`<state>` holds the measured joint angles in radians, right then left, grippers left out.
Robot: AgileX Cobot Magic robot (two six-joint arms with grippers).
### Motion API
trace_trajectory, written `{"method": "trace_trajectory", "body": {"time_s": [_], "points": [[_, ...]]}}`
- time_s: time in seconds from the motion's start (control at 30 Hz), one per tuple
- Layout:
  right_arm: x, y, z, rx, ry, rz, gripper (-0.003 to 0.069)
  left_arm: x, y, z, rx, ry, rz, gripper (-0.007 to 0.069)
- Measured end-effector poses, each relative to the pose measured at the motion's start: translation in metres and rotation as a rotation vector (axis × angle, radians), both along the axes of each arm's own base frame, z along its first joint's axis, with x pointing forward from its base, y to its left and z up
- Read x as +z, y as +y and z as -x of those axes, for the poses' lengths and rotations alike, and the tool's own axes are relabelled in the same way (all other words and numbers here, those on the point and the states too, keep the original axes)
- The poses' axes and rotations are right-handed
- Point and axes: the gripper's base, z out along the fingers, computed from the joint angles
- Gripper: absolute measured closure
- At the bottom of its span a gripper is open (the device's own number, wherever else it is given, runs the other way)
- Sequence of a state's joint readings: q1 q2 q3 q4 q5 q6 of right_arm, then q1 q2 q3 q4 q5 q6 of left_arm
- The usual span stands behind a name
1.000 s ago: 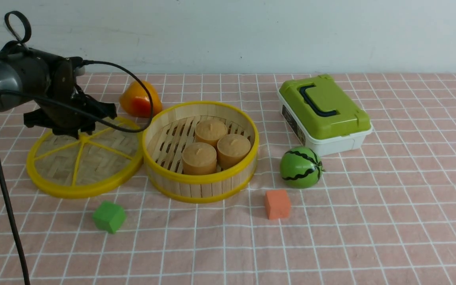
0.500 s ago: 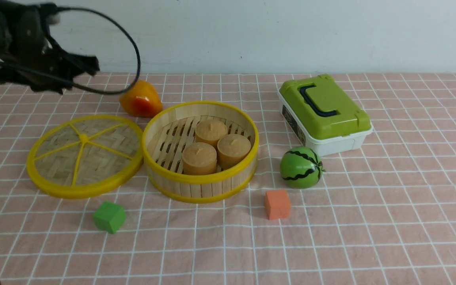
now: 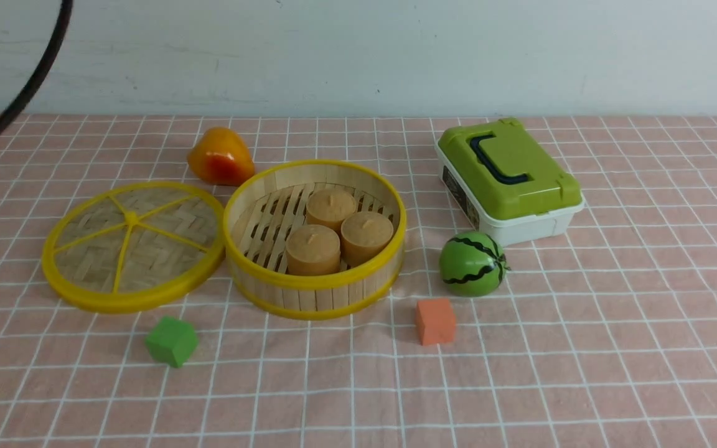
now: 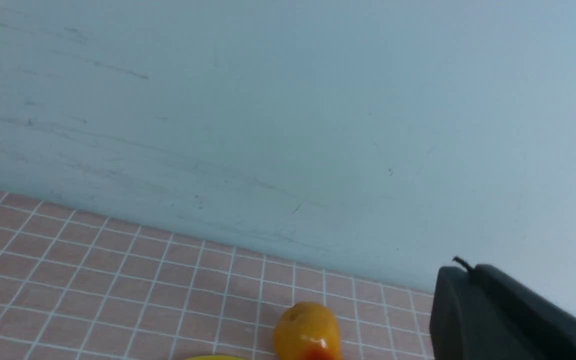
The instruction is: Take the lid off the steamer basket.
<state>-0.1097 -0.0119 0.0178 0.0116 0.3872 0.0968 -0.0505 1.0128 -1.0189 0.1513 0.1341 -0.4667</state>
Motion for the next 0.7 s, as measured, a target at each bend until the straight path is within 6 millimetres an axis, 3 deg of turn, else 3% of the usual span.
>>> {"method": "trace_trajectory", "body": {"time_s": [0.17, 0.37, 0.47, 0.7], "points": [[0.0, 0.0, 0.0, 0.0, 0.0, 0.0, 0.0418, -0.049, 0.001, 0.05, -0.017, -0.031, 0.002, 0.0637], [0.0, 0.0, 0.0, 0.0, 0.0, 0.0, 0.0418, -0.104, 0.003, 0.093, -0.02, -0.001, 0.002, 0.0637], [0.0, 0.0, 0.0, 0.0, 0.0, 0.0, 0.0418, -0.125, 0.003, 0.104, -0.02, 0.022, 0.004, 0.0637], [0.0, 0.0, 0.0, 0.0, 0.0, 0.0, 0.0418, -0.157, 0.004, 0.108, -0.019, 0.106, 0.003, 0.0637]]}}
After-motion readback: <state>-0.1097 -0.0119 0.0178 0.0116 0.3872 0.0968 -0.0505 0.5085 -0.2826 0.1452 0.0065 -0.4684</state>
